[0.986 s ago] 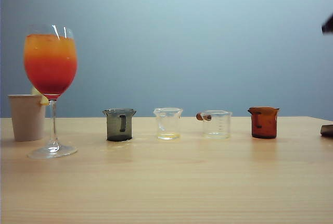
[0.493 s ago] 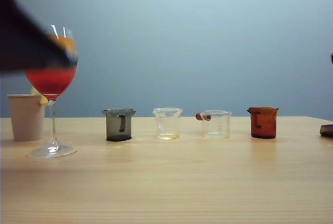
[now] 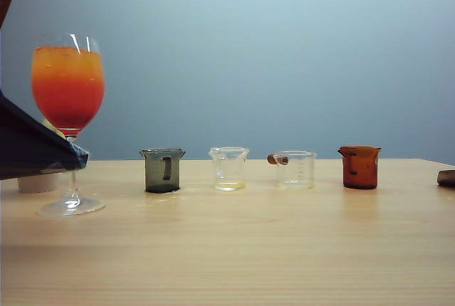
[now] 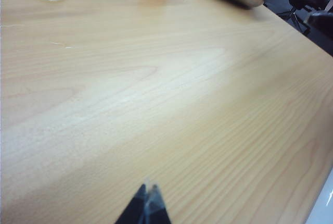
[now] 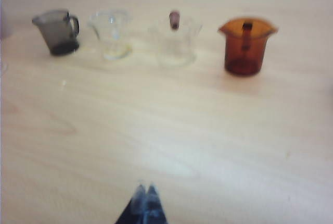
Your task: Pick up the fourth measuring cup from the left, pour the grenadine inside into the goblet, and finally put the measuring cup back in its original place.
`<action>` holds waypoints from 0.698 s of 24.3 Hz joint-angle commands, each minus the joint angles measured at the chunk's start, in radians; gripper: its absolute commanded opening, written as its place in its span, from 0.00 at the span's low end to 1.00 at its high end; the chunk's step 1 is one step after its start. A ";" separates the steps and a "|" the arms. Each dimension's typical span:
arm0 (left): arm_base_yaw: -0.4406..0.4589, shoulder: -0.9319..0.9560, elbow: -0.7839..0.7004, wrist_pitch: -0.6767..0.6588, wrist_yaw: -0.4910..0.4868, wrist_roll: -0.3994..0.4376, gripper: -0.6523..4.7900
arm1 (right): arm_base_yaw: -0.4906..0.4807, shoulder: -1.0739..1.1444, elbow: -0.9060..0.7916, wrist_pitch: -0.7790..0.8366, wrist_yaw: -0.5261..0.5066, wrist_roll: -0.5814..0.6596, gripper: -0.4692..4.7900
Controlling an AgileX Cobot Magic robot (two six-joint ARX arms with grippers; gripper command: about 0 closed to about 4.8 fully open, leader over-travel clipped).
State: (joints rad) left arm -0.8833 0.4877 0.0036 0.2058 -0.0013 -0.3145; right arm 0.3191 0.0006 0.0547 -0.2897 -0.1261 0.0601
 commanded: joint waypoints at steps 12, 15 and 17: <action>0.026 -0.048 0.004 0.002 0.013 0.004 0.12 | -0.001 0.000 0.004 -0.026 -0.006 0.048 0.13; 0.131 -0.111 0.004 -0.003 0.098 0.004 0.12 | -0.008 0.000 0.001 -0.027 -0.008 0.047 0.13; 0.220 -0.169 0.004 -0.018 0.122 0.004 0.12 | -0.012 0.000 -0.002 -0.029 -0.006 0.047 0.13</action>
State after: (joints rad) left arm -0.7139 0.3531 0.0044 0.1932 0.0929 -0.3084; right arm 0.3099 0.0002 0.0547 -0.3241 -0.1322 0.1047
